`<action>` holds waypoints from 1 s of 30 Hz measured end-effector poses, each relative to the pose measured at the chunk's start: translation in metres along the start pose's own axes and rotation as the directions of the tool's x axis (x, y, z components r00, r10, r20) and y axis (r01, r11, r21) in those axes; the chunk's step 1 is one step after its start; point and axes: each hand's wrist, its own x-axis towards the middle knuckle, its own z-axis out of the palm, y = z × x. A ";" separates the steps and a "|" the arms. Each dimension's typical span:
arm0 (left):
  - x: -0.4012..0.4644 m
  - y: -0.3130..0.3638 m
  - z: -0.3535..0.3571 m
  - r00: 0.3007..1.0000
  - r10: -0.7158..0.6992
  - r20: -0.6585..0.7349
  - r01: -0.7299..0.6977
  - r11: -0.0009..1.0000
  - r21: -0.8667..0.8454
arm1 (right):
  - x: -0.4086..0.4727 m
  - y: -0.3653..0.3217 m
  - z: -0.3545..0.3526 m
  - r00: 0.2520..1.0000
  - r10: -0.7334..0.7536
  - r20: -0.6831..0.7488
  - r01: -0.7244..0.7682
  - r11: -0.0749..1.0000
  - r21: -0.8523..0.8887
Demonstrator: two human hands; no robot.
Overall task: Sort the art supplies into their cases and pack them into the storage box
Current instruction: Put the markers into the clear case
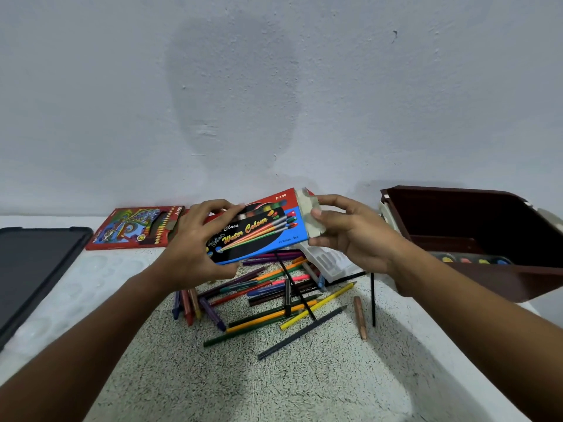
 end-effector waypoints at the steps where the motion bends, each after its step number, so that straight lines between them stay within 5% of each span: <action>1: -0.001 -0.002 -0.001 1.000 -0.009 -0.007 0.009 1.000 0.009 | 0.000 -0.001 -0.001 1.000 -0.015 0.001 0.015 1.000 -0.002; 9: 0.000 0.001 -0.003 0.999 0.022 -0.024 -0.021 0.999 0.050 | 0.001 0.003 0.004 0.995 -0.094 -0.033 0.085 0.975 -0.203; 30: -0.002 0.005 -0.010 0.996 0.065 -0.054 -0.064 0.998 0.017 | 0.003 0.003 0.007 0.983 -0.184 0.003 0.180 0.954 -0.239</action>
